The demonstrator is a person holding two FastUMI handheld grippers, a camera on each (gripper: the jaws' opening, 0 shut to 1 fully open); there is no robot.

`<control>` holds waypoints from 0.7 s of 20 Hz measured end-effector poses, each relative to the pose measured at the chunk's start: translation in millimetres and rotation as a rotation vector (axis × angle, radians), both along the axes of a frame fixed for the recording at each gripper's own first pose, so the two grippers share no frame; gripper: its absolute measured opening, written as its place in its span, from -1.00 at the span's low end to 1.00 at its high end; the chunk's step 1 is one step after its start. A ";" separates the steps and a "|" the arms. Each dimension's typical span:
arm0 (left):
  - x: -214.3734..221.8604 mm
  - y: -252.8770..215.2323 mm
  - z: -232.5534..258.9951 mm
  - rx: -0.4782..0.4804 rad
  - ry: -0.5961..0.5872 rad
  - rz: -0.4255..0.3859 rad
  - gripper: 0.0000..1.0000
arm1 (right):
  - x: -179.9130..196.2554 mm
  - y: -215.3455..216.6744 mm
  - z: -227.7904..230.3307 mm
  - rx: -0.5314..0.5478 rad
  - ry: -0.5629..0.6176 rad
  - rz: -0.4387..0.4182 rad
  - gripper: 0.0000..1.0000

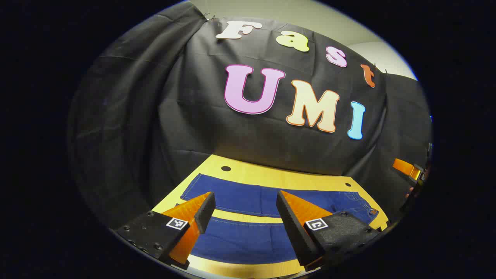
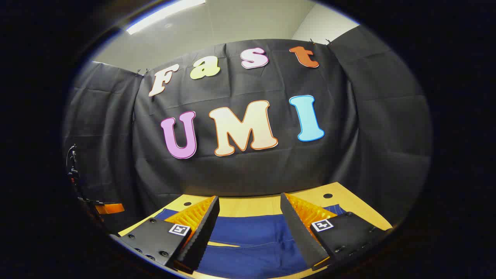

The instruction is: Grasp the waist and the cuffs of the jeans and fold them to make the two legs overlap; first hold the waist and fold one-third of the jeans toward the cuffs, then hold the cuffs and fold the remaining one-third in the same direction to finish folding.

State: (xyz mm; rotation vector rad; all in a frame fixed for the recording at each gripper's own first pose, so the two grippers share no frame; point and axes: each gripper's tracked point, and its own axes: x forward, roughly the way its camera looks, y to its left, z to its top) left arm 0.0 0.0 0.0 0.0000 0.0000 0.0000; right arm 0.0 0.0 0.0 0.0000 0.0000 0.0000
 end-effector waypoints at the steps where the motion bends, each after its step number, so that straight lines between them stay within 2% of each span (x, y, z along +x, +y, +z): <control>1: -0.4 1.6 -2.0 0.007 0.006 -0.002 0.88 | 0.2 3.1 -0.4 0.008 0.002 0.003 0.84; 2: -0.5 3.7 -2.3 0.014 0.008 -0.001 0.88 | 1.1 5.3 -1.3 0.010 0.006 0.004 0.94; 3: -0.4 6.2 -4.1 0.022 0.010 0.000 0.83 | 1.9 6.5 -3.1 0.006 0.009 0.003 0.94; 6: 0.6 11.9 -5.3 0.043 0.024 0.006 0.88 | 1.9 11.9 -8.8 -0.003 0.029 0.008 0.95; 9: -0.2 18.1 -12.6 0.069 0.043 0.011 0.83 | 2.7 16.8 -14.1 0.005 0.046 0.010 0.94; 10: -0.7 19.5 -15.6 0.076 0.049 0.012 0.89 | 3.1 17.6 -15.4 0.003 0.051 0.009 0.95; 14: -0.6 24.0 -25.5 0.096 0.083 -0.003 0.89 | -1.1 19.6 -22.8 -0.010 0.070 0.000 1.00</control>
